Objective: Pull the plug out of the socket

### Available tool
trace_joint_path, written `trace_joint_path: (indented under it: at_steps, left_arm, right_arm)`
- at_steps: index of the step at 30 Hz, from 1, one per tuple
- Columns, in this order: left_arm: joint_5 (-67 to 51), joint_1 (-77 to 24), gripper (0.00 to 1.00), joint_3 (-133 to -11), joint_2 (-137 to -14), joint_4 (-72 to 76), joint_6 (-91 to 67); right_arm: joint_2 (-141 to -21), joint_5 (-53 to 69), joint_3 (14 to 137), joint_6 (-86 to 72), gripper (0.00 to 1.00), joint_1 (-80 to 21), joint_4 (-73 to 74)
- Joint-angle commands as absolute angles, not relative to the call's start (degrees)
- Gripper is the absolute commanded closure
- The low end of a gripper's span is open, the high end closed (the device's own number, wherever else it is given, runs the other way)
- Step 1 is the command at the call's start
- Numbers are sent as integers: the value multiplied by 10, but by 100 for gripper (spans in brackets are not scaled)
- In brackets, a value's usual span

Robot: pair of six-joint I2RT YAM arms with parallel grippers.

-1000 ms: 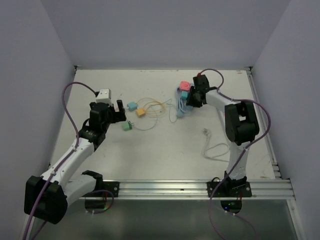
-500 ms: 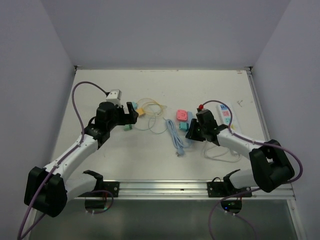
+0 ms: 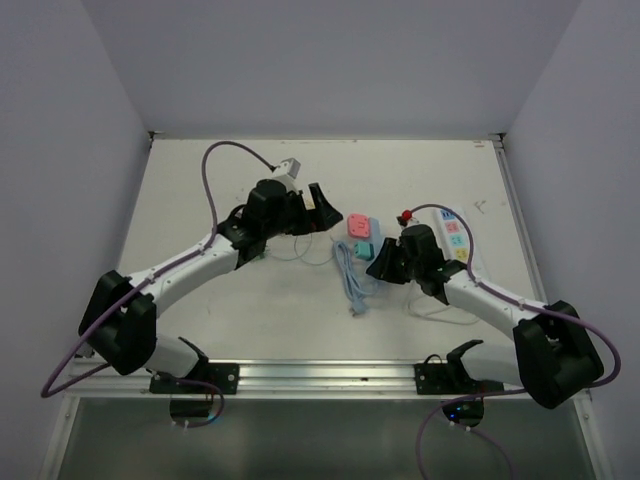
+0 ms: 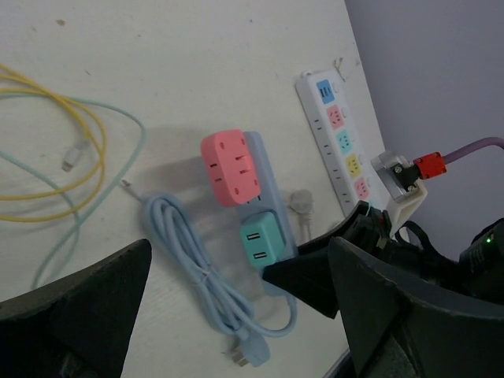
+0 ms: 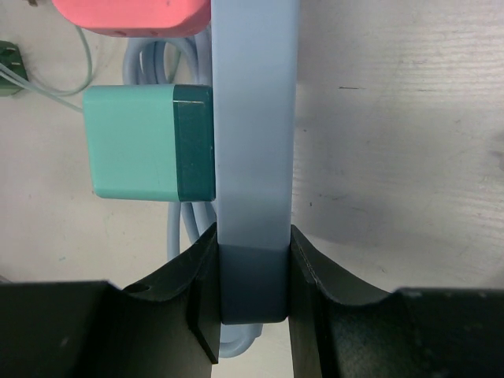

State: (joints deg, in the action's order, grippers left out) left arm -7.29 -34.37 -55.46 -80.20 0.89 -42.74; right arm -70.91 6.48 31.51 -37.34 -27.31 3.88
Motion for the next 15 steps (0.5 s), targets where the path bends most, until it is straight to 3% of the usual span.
trace_joint_path:
  at_steps: [1,15]
  left_arm:
    - [-77,-376,3,-588,-843,24,-507]
    - [-61,-432,9,-694,-983,-18,-573]
  right_arm:
    - [-689,103,320,-378,100,-274,-37]
    - [-661,95,350,-400,100,-273,-53]
